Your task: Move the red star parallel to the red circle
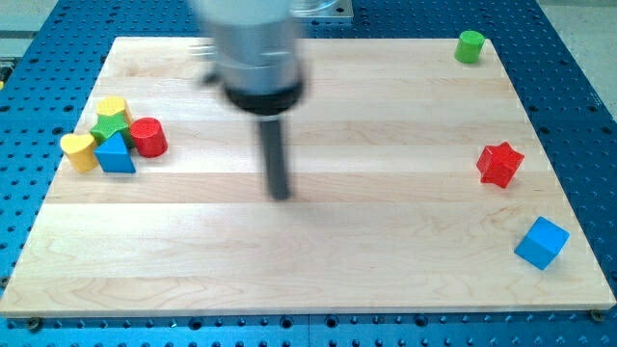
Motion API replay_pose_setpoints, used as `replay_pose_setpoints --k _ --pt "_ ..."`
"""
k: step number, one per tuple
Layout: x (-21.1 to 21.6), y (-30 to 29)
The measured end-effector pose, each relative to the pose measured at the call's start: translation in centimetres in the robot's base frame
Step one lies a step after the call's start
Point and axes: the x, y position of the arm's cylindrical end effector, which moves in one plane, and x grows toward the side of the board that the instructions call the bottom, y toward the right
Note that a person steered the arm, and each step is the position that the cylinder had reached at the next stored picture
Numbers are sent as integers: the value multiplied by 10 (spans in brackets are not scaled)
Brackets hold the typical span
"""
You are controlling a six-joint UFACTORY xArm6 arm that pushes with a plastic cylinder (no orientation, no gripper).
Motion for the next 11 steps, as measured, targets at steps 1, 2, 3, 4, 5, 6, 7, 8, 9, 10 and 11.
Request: replay_pose_setpoints --k 1,2,3,4,5,6,7,8,9,10,11 --pt "-58 118" --pt "-68 263" --pt "-26 321" --pt "-6 241" --pt "-51 107" --pt "-68 -35" --pt "-66 61" --pt "-11 110" --pt "-9 33" --pt "-72 -13" --pt "-95 -58"
